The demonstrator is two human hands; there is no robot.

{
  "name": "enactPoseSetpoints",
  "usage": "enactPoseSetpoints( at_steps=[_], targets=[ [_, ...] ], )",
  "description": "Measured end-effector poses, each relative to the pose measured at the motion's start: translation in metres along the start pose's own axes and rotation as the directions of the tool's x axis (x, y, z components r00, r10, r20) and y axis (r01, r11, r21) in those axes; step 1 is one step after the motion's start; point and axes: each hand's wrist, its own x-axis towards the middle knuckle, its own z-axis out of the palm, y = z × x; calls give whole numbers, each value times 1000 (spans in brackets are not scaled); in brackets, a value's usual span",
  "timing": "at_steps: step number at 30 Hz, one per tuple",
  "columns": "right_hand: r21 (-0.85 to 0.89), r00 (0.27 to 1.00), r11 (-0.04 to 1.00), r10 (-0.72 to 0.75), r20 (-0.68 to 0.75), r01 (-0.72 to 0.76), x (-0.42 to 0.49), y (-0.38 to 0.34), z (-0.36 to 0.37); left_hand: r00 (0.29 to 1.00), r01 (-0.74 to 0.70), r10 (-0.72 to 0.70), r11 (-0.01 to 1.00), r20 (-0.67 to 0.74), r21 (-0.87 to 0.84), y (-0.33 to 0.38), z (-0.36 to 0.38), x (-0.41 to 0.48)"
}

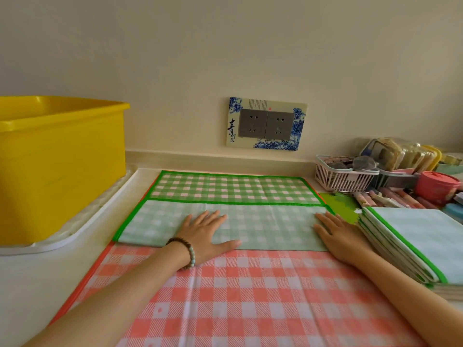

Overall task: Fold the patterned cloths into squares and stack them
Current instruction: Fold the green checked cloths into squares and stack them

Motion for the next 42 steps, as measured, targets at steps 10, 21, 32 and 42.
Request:
enactPoseSetpoints(
  at_steps=[10,21,32,42],
  targets=[
    [45,949,950,-305,-77,309,-25,-69,-2,1000,3,-3,1000,1,-7,1,0,0],
    [69,890,889,-455,15,454,-38,-128,26,1000,13,-13,1000,8,22,2,-1,1],
    [59,893,894,-448,50,445,-37,-126,26,999,27,-26,999,44,-17,-42,-8,-23],
    [42,891,894,-448,72,446,-38,-127,23,990,126,-123,991,69,-37,-87,-19,-53]
  ],
)
